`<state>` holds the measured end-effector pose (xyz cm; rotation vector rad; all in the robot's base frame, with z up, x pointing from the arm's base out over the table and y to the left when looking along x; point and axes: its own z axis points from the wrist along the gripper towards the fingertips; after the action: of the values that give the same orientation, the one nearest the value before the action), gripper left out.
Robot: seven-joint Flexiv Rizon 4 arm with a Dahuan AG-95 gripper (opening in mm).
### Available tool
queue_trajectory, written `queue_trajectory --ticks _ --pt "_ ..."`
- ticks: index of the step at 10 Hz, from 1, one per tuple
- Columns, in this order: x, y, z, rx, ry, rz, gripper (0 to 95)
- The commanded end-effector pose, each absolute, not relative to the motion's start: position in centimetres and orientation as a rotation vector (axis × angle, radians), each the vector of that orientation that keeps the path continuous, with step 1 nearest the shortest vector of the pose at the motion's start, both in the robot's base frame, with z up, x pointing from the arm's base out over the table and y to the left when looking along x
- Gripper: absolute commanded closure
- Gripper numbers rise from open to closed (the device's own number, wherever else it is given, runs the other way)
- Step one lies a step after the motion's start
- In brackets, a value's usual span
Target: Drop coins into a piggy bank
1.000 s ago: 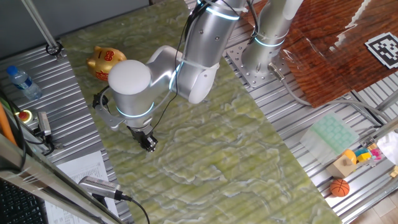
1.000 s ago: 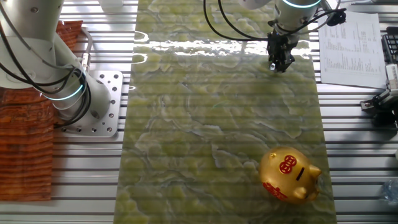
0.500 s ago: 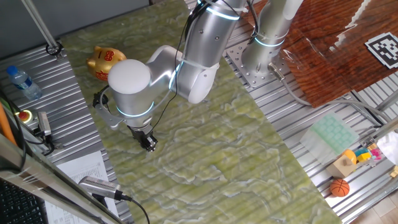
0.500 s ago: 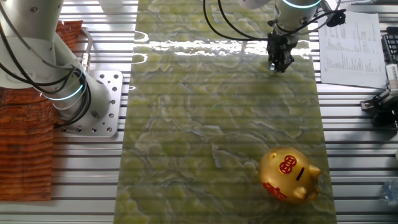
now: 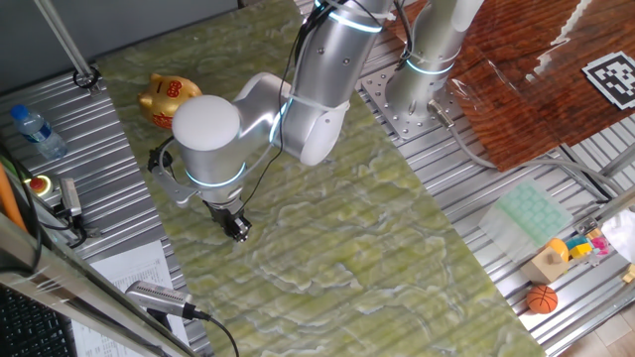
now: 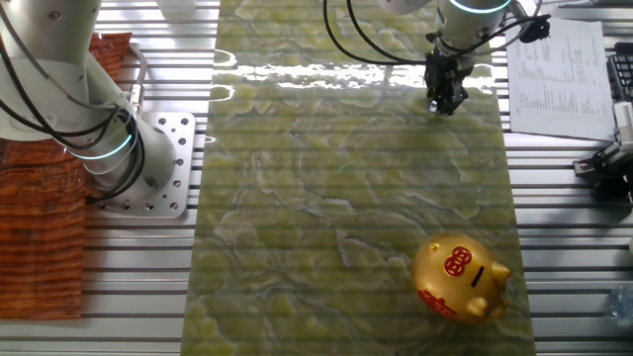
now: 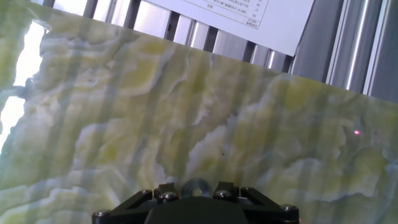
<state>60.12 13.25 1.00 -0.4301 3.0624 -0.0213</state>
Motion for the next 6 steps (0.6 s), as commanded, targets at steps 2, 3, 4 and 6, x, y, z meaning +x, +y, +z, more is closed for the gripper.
queue_trajectory --ticks 2,3,4,6 --pt "60.13 13.26 1.00 -0.396 3.084 -0.012 76.0" --pt "60.13 13.26 1.00 -0.400 3.088 -0.008 76.0" --pt "60.06 13.20 1.15 -0.409 3.086 0.001 76.0" --pt "59.93 13.16 1.56 -0.419 3.082 0.012 76.0"
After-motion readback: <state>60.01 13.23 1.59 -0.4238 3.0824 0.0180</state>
